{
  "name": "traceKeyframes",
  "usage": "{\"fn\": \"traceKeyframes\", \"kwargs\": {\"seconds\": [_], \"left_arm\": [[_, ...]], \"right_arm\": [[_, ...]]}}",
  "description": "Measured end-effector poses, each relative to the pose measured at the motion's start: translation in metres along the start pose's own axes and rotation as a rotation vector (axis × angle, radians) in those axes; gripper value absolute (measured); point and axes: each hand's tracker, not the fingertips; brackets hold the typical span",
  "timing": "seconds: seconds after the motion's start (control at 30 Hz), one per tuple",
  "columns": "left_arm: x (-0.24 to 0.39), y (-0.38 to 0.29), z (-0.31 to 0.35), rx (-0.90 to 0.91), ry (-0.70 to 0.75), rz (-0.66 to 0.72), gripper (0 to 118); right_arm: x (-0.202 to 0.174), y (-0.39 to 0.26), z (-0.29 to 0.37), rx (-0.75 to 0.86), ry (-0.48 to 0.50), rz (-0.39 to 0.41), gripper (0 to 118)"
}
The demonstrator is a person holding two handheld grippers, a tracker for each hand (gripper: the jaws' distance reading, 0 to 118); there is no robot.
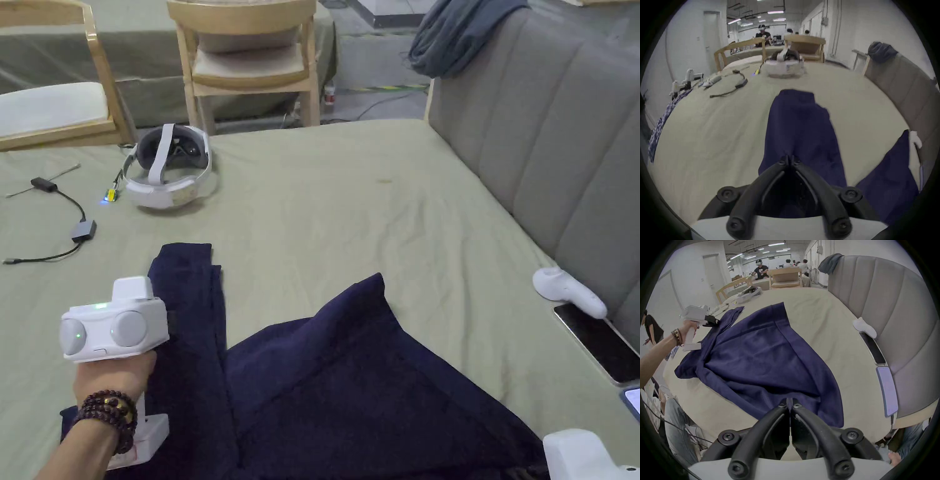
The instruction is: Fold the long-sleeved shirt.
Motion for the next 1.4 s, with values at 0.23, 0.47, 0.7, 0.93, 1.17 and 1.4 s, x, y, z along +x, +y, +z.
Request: {"fn": "traceKeyframes", "kwargs": {"seconds": [0.23,0.47,0.7,0.93,1.17,1.4], "left_arm": [[-0.020,0.013,0.103,0.204,-0.118,-0.043,5],[-0.013,-0.068,0.237,0.265,-0.256,-0.039,5],[0.016,-0.208,0.224,-0.059,-0.339,0.047,5],[0.010,-0.249,0.174,-0.176,-0.285,0.103,20],[-0.020,-0.180,0.284,0.099,-0.375,0.089,99],[-0.076,-0.109,0.234,0.201,-0.083,0.024,4]], "right_arm": [[-0.015,0.005,-0.001,0.033,0.031,0.013,0],[-0.037,0.008,0.008,0.060,0.083,0.051,0],[-0.051,0.007,0.005,0.058,0.115,0.095,0],[-0.056,0.008,0.015,0.077,0.134,0.111,0],[-0.052,0.008,0.013,0.076,0.120,0.114,0],[-0.059,0.009,0.001,0.062,0.132,0.103,0]]}}
